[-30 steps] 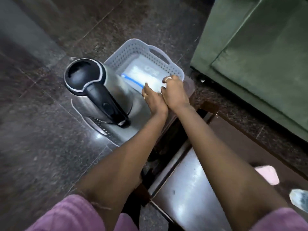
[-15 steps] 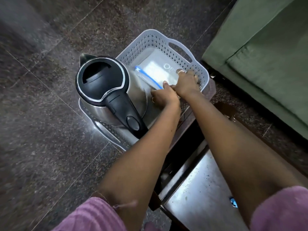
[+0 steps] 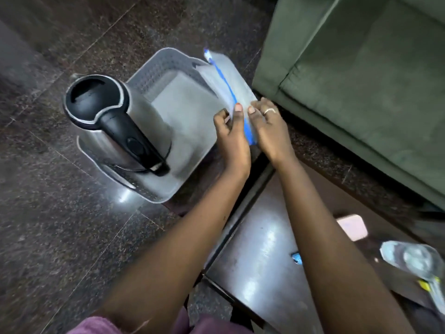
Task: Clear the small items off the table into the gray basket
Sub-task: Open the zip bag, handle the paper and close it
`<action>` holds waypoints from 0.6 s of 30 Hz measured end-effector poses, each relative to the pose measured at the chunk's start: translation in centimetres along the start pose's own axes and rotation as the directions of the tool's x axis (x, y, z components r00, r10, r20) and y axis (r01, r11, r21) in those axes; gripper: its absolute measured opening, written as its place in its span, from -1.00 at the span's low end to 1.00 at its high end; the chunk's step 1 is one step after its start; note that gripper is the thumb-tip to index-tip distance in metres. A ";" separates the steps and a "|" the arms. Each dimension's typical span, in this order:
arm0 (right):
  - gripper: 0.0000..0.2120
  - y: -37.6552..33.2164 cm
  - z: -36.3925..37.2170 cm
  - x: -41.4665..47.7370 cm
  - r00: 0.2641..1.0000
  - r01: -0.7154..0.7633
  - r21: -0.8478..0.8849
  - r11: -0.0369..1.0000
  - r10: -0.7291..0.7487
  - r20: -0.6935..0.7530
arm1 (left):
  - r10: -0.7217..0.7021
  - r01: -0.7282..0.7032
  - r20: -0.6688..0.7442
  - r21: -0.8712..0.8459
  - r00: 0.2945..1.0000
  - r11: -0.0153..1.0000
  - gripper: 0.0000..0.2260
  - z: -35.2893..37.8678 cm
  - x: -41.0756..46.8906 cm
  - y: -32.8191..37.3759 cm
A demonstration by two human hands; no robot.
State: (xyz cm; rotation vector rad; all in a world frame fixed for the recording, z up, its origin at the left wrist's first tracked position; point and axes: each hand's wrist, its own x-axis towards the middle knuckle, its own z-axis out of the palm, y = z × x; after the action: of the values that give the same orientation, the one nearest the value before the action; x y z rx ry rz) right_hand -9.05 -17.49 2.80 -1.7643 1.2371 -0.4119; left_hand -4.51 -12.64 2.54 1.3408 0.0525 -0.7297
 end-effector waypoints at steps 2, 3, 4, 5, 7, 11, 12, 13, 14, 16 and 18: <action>-0.61 1.1 -2.8 -3.7 0.997 -0.056 0.091 0.994 0.051 0.059 | -0.077 0.083 0.098 -0.058 0.992 0.995 -0.95 0.3 -3.4 -1.2; -0.57 1.6 -4.2 -5.6 0.992 -0.083 0.105 0.991 0.072 0.103 | -0.118 0.126 0.137 -0.052 0.984 0.991 -0.92 0.2 -5.1 -1.7; -0.54 2.2 -5.5 -7.5 0.984 -0.109 0.097 0.989 0.094 0.151 | -0.157 0.163 0.162 -0.019 0.974 0.987 -0.88 0.1 -6.9 -2.3; -0.53 2.7 -6.9 -9.6 0.974 -0.135 0.100 0.986 0.114 0.193 | -0.193 0.193 0.186 0.017 0.963 0.981 -0.86 -0.1 -8.9 -2.8; -0.55 3.6 -8.4 -12.5 0.953 -0.223 0.221 0.949 0.165 0.252 | -0.247 0.240 0.230 0.059 0.941 0.969 -0.83 -1.4 -11.5 -3.7; -0.68 6.2 -11.8 -17.4 0.921 -0.345 0.331 0.878 0.248 0.300 | -0.388 0.390 0.321 0.061 0.864 0.919 -0.86 -3.3 -16.9 -5.5; -0.72 7.0 -12.6 -18.3 0.923 -0.344 0.272 0.899 0.271 0.273 | -0.420 0.421 0.319 0.070 0.850 0.904 -0.88 -3.6 -18.0 -6.0; -0.77 7.9 -13.3 -19.0 0.928 -0.340 0.177 0.924 0.298 0.225 | -0.436 0.427 0.301 0.102 0.848 0.899 -0.89 -3.8 -18.8 -6.6; -0.82 8.9 -14.1 -19.6 0.931 -0.340 0.068 0.938 0.325 0.168 | -0.439 0.411 0.270 0.158 0.857 0.898 -0.89 -4.0 -19.4 -7.3; -0.90 10.7 -15.5 -20.8 0.929 -0.354 -0.086 0.931 0.360 0.086 | -0.443 0.374 0.198 0.305 0.875 0.876 -0.86 -4.5 -20.4 -9.0; -0.90 12.2 -16.7 -22.1 0.923 -0.369 -0.129 0.921 0.379 0.070 | -0.482 0.395 0.132 0.410 0.866 0.822 -0.78 -5.3 -21.1 -11.1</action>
State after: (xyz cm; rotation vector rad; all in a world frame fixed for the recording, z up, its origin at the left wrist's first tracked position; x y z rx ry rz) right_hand -37.36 -7.31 6.45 -1.5696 1.5150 -0.0356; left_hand -24.66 1.07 0.77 1.6170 0.0425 -1.3440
